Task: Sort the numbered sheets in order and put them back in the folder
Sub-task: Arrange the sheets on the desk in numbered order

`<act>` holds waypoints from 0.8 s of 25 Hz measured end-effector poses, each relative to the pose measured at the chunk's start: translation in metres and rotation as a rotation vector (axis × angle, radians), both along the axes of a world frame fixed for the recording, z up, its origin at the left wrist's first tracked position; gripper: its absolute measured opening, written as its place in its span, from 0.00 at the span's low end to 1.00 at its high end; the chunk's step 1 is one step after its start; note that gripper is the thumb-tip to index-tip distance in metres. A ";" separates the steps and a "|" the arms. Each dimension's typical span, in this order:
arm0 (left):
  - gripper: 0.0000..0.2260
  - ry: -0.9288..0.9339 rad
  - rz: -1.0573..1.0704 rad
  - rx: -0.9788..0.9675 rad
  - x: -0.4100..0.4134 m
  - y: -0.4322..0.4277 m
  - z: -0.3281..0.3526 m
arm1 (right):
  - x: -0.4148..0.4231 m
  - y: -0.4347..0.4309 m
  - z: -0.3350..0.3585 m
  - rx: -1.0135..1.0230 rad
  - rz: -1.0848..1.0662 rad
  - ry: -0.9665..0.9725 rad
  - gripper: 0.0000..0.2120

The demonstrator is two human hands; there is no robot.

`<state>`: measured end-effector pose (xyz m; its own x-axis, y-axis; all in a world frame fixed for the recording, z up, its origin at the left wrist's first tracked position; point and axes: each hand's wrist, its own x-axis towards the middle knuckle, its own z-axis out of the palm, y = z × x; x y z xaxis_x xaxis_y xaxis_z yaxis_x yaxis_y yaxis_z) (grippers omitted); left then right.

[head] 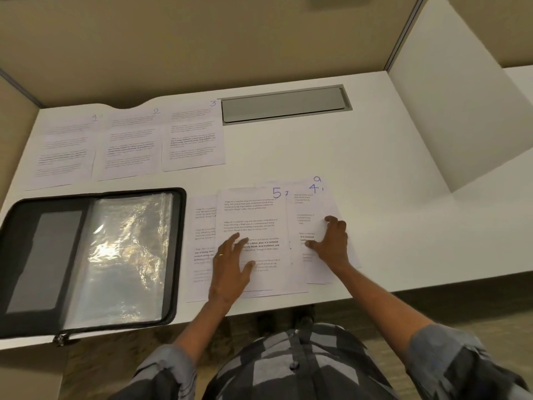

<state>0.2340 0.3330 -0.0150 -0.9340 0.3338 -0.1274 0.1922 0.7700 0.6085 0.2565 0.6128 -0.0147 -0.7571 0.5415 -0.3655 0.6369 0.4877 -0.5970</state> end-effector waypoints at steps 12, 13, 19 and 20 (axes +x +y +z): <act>0.33 -0.131 -0.401 -0.430 0.029 0.064 -0.004 | 0.023 0.058 0.001 -0.241 -0.214 0.014 0.14; 0.33 -0.142 -0.414 -0.463 0.031 0.065 -0.006 | 0.027 0.068 0.004 -0.295 -0.238 0.028 0.13; 0.37 -0.188 -0.326 -0.387 0.033 0.069 -0.009 | 0.039 0.127 0.028 -0.511 -0.275 0.111 0.09; 0.36 -0.186 -0.289 -0.342 0.032 0.069 -0.007 | 0.039 0.136 0.034 -0.548 -0.262 0.119 0.08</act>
